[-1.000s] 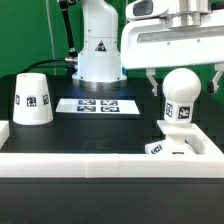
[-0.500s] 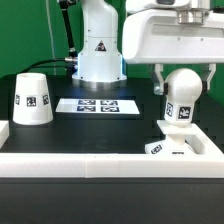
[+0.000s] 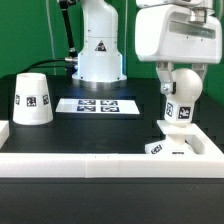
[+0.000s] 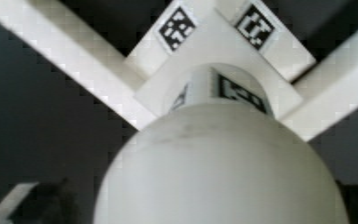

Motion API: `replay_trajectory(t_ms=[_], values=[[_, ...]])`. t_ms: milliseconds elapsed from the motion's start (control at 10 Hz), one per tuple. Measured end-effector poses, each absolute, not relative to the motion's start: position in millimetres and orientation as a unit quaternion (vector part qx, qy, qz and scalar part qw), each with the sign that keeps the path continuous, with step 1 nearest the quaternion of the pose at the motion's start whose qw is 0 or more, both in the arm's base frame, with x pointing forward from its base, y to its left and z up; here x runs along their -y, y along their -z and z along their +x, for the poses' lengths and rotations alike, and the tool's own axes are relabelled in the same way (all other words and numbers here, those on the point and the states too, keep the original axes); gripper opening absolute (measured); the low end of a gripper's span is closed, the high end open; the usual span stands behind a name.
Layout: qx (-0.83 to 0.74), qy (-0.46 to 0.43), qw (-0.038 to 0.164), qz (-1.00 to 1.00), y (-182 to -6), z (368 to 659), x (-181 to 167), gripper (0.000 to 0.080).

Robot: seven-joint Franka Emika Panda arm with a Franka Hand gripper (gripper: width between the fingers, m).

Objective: Assemble lamp

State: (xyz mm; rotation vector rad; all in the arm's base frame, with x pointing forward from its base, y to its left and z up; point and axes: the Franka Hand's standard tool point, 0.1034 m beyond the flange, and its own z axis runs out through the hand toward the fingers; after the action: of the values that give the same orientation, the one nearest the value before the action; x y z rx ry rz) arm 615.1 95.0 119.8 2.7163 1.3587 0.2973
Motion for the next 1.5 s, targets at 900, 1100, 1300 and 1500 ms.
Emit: replay_trajectory(t_ms=[900,1100,1300,1500], values=[[-0.674,-0.055,0.094,0.73,-114.9,621.3,-87.8,0.0698],[-0.672,-0.054,0.094,0.733,-113.8,620.5,-83.7,0.0668],[-0.662,-0.055,0.093,0.741,-113.7,620.4,-83.7,0.0574],[-0.66,-0.055,0.093,0.743,-113.7,620.3,-83.5,0.0574]])
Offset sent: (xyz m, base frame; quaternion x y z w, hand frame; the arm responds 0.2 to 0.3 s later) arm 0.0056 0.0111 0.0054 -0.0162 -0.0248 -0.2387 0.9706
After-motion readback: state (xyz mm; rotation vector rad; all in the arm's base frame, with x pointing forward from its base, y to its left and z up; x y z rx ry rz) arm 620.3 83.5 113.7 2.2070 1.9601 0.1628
